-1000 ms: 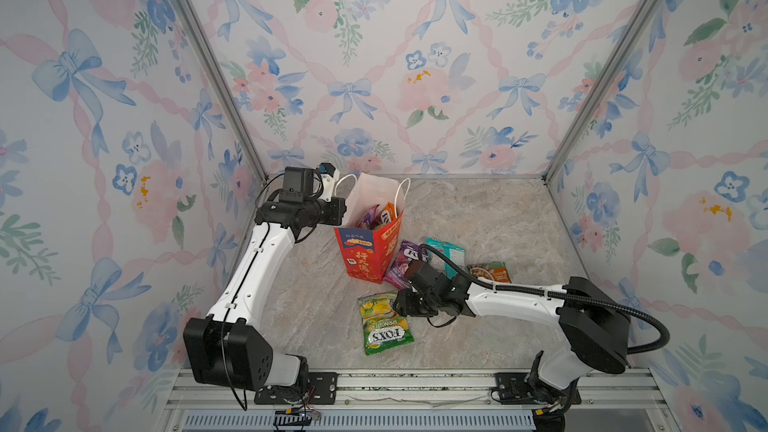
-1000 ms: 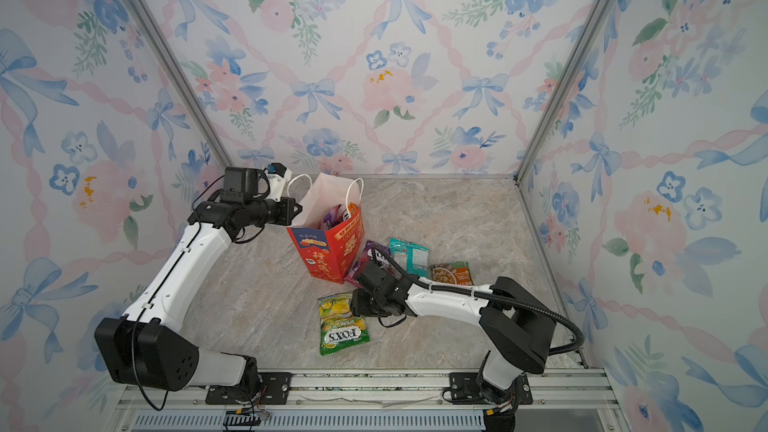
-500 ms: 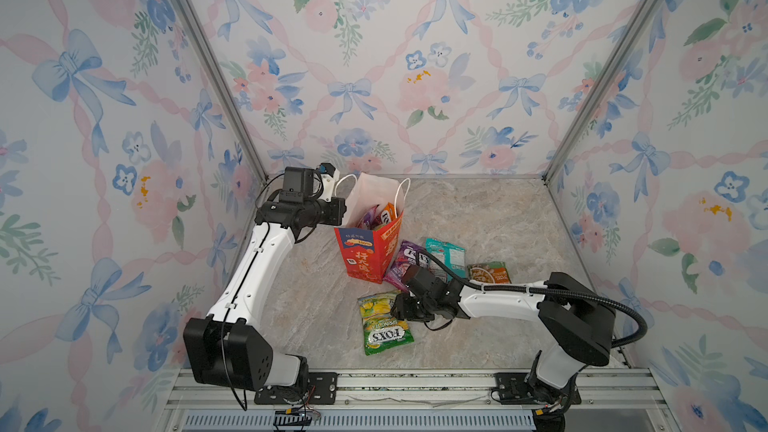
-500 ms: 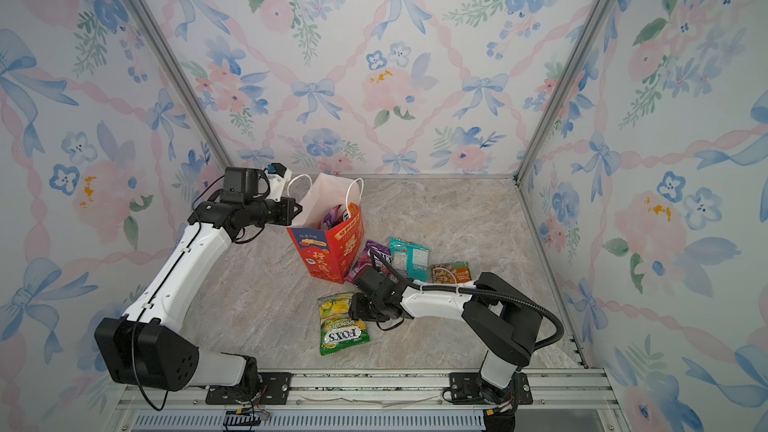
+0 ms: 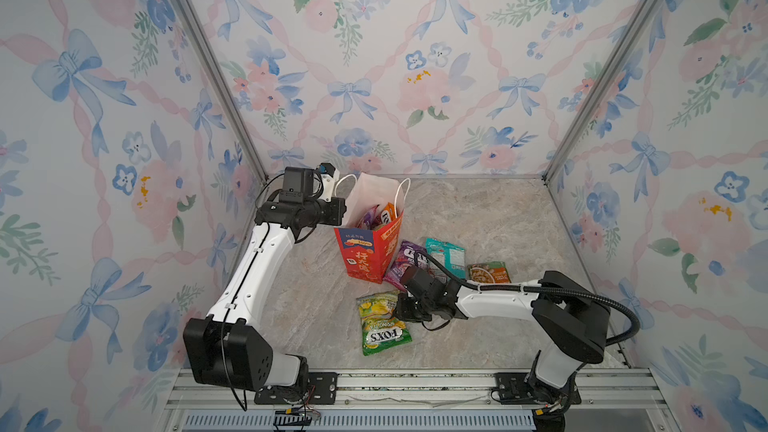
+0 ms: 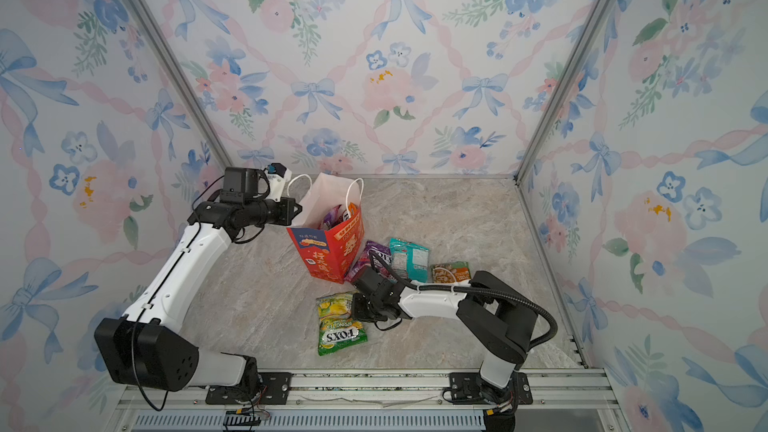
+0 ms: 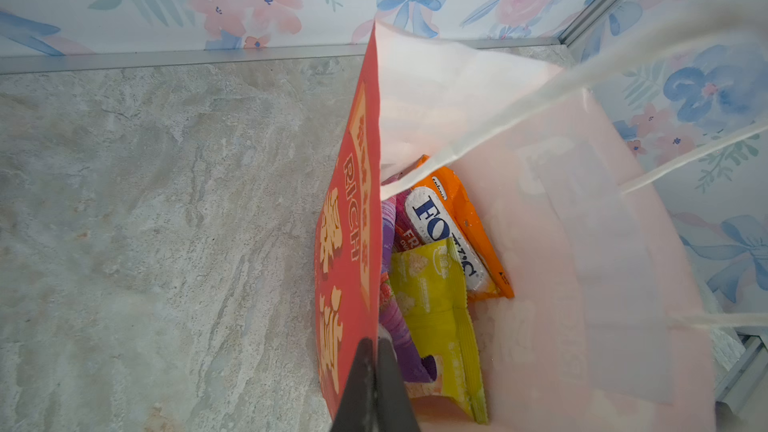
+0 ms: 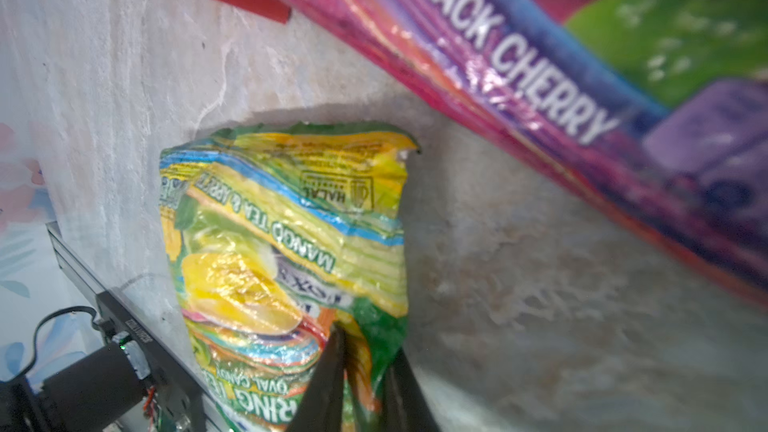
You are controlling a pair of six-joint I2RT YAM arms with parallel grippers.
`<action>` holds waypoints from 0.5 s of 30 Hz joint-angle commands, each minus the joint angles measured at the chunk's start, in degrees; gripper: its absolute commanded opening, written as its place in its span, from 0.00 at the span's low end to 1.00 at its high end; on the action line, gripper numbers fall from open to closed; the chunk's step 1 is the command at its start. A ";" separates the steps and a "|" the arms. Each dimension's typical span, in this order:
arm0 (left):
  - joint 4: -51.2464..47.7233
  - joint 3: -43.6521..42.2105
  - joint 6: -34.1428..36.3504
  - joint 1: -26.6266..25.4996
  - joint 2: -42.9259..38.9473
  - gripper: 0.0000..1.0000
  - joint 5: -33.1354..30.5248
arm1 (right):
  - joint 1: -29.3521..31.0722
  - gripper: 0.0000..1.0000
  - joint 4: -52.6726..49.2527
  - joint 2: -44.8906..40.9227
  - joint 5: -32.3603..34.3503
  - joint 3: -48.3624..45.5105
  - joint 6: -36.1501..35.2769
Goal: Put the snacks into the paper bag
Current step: 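Close the right gripper on the top edge of the Spring Tea packet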
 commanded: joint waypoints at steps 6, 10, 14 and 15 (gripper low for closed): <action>-1.90 -1.09 -0.20 0.48 -1.16 0.00 -0.06 | 0.32 0.01 -1.96 -1.54 1.52 -0.32 -0.43; -1.93 -1.00 -0.24 0.48 -1.06 0.00 0.11 | 0.08 0.00 -2.56 -3.32 2.00 0.28 -0.76; -1.96 -0.91 -0.27 0.48 -0.97 0.00 0.13 | -0.18 0.00 -3.78 -5.41 2.45 0.93 -1.34; -1.92 -0.94 -0.27 0.48 -1.01 0.00 0.12 | -0.25 0.00 -4.08 -5.90 2.62 1.13 -1.43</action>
